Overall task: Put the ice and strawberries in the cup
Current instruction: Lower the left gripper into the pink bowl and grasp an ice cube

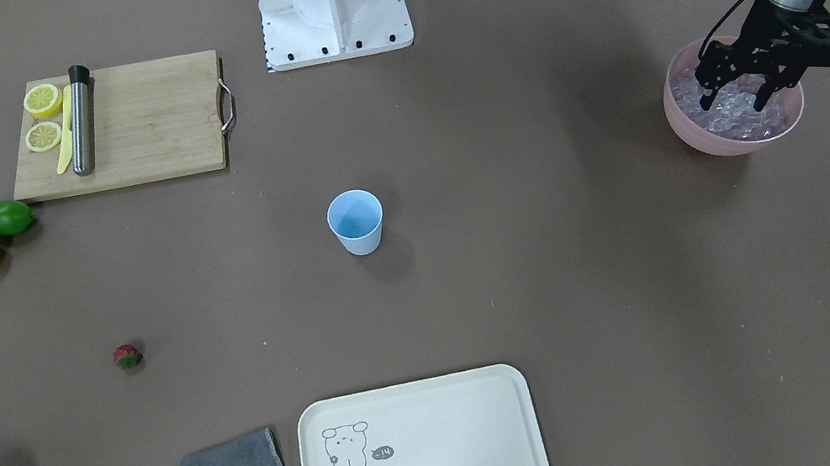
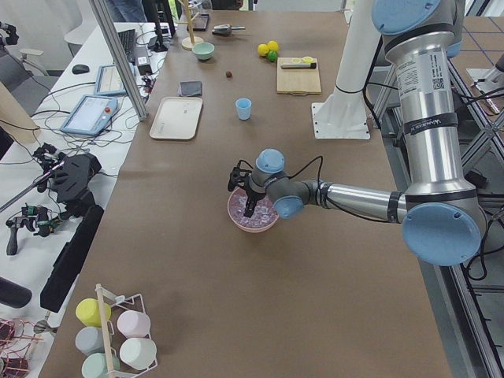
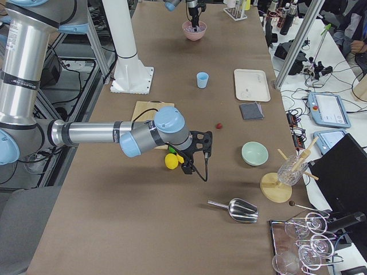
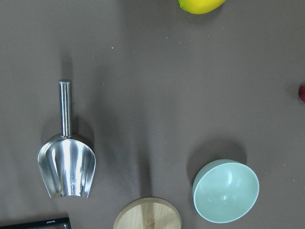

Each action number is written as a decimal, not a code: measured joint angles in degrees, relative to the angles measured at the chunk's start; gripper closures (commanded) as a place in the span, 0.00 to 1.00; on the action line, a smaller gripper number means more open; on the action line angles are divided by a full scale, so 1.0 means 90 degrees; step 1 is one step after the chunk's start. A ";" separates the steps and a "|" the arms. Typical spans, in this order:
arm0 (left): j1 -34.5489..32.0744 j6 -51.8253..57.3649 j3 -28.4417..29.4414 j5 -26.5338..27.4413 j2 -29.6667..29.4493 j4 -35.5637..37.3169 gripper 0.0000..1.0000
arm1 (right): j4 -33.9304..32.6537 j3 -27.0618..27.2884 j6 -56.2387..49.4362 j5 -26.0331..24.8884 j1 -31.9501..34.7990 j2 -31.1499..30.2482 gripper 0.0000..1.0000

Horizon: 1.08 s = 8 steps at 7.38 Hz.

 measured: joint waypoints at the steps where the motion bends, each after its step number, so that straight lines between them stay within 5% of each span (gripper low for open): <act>1: 0.0006 0.0027 0.0015 0.0003 0.0009 -0.0012 0.52 | 0.0000 -0.0001 0.0000 -0.0003 -0.0002 0.0000 0.00; 5: -0.0025 0.0068 0.0010 -0.0011 0.0023 -0.0031 0.98 | 0.0000 -0.0001 0.0000 -0.0003 -0.0002 0.0000 0.00; 8: -0.0095 0.0070 -0.0053 -0.0067 0.0029 -0.0035 1.00 | 0.0000 -0.0001 0.0000 -0.0003 -0.0005 0.0000 0.00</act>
